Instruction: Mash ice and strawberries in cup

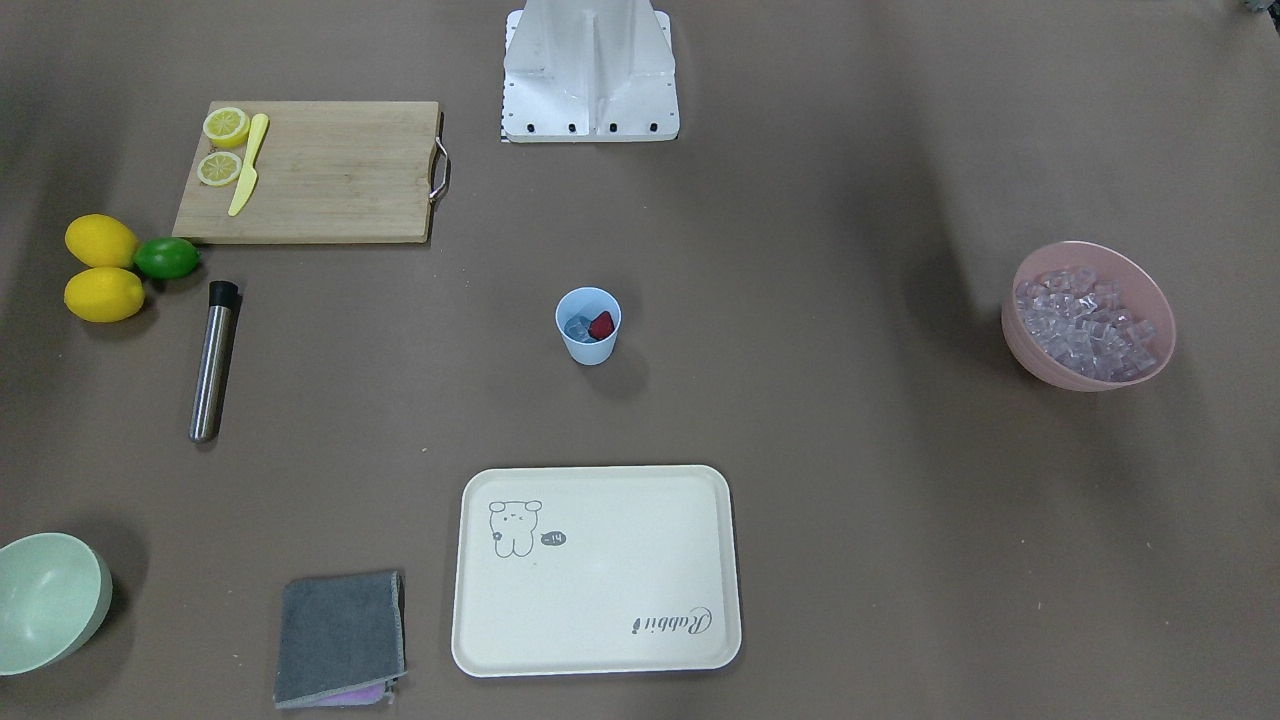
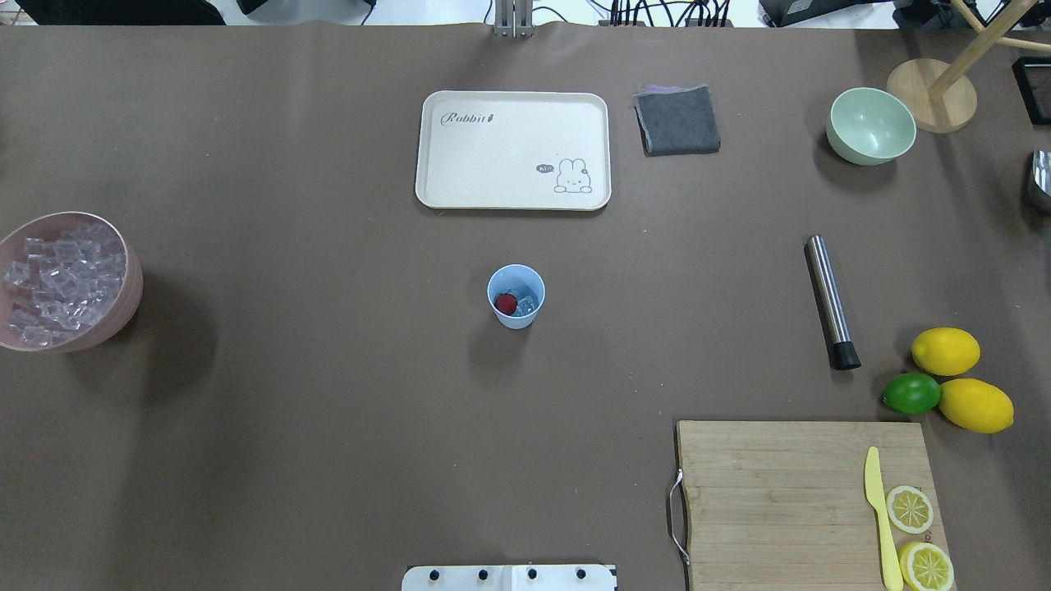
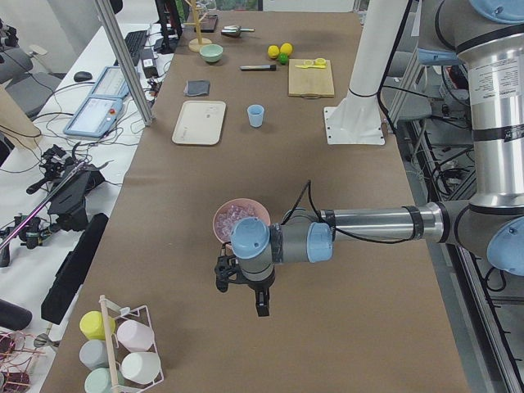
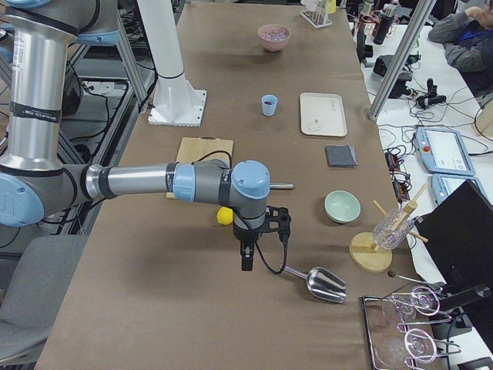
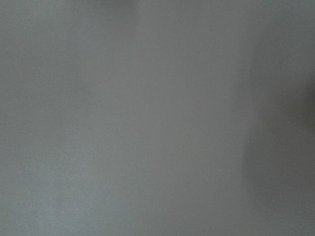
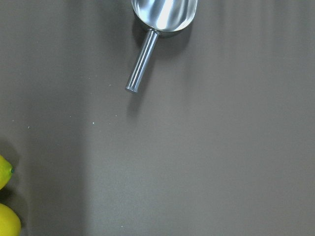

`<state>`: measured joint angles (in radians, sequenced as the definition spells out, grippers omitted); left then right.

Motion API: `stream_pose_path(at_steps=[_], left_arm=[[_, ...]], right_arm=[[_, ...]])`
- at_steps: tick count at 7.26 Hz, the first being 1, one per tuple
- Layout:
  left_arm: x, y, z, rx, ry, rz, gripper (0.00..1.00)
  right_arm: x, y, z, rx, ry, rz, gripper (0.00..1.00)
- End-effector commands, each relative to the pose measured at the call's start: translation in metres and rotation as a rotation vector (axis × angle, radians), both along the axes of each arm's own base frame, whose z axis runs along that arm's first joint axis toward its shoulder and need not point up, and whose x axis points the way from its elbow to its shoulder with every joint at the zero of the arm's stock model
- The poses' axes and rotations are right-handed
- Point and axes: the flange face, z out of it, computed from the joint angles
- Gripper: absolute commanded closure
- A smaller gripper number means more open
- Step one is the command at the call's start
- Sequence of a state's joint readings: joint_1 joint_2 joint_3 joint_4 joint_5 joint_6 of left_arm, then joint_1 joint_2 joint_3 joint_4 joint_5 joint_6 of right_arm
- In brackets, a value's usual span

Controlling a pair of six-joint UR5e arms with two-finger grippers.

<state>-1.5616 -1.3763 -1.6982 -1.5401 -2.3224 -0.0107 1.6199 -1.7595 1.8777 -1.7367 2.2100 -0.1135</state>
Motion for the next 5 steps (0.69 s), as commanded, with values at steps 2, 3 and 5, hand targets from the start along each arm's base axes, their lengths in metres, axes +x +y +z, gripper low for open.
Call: stream_pose_path(at_steps=[2,3,5], left_arm=[[0.0000,0.0003,0.0009,-0.002,0.000,0.000,0.01],[0.0000,0.0003,0.0009,-0.002,0.000,0.000,0.01],[0.0000,0.0003,0.0009,-0.002,0.000,0.000,0.01]], right_arm=[[0.0000,-0.0004,-0.0066,0.012,0.000,0.000,0.00],[0.0000,-0.0004,-0.0066,0.012,0.000,0.000,0.00],[0.0000,-0.0014,-0.0123,0.025,0.001,0.000,0.00]])
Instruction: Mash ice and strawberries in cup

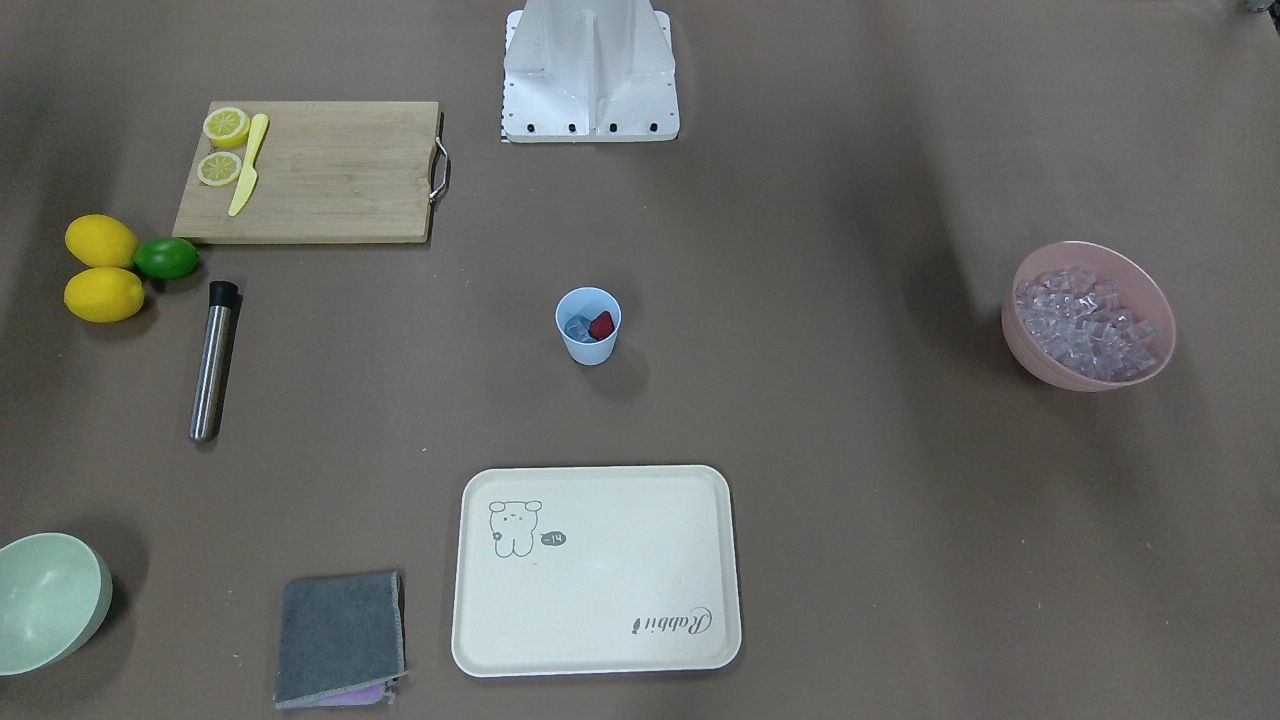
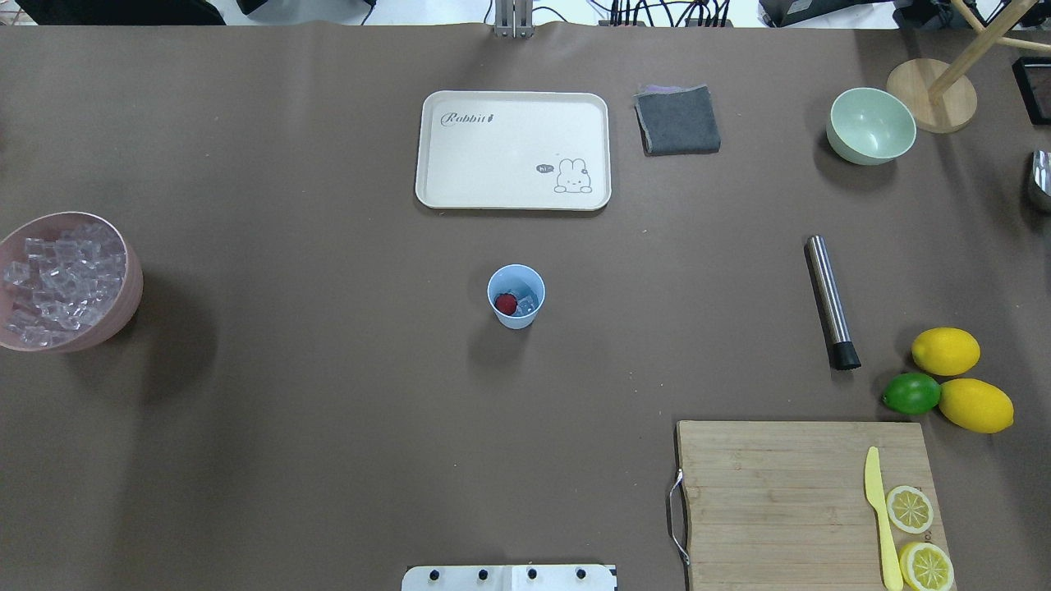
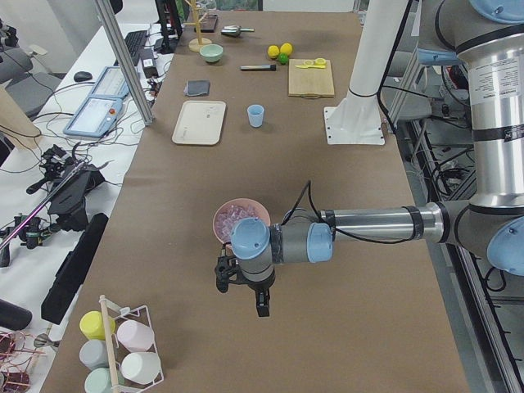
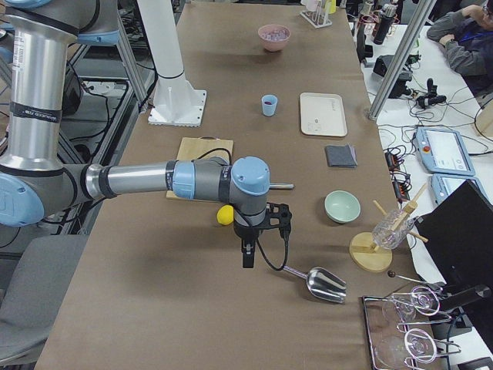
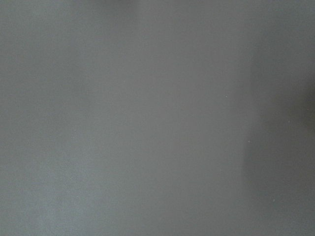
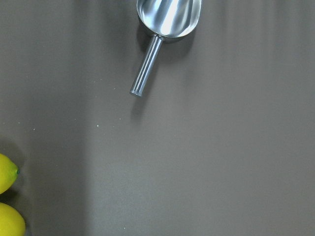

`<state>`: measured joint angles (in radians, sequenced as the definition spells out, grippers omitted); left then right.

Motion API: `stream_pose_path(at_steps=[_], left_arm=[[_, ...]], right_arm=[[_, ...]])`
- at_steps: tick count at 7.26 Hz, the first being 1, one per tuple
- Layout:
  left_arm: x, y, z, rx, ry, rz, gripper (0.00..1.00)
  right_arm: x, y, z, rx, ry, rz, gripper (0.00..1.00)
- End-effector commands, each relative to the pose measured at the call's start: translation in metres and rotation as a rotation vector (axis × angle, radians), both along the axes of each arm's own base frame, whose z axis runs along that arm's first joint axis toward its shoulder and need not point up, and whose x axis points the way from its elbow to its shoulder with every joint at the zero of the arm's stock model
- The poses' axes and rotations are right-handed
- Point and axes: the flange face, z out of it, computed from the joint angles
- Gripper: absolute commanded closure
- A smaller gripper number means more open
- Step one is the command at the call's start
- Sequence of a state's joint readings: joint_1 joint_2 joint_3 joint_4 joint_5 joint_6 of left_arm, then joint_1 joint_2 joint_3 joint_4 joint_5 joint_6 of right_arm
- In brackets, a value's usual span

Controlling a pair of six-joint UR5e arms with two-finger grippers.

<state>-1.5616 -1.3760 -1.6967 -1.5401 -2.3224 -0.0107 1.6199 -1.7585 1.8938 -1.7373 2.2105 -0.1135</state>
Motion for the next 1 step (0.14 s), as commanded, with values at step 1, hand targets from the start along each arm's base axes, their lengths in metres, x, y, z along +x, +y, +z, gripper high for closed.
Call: stream_pose_path(at_steps=[1], left_arm=[[0.0000,0.0000,0.0001,0.000,0.000,0.000,0.01]], right_arm=[[0.0000,-0.0006,-0.0058,0.013,0.001,0.000,0.00]])
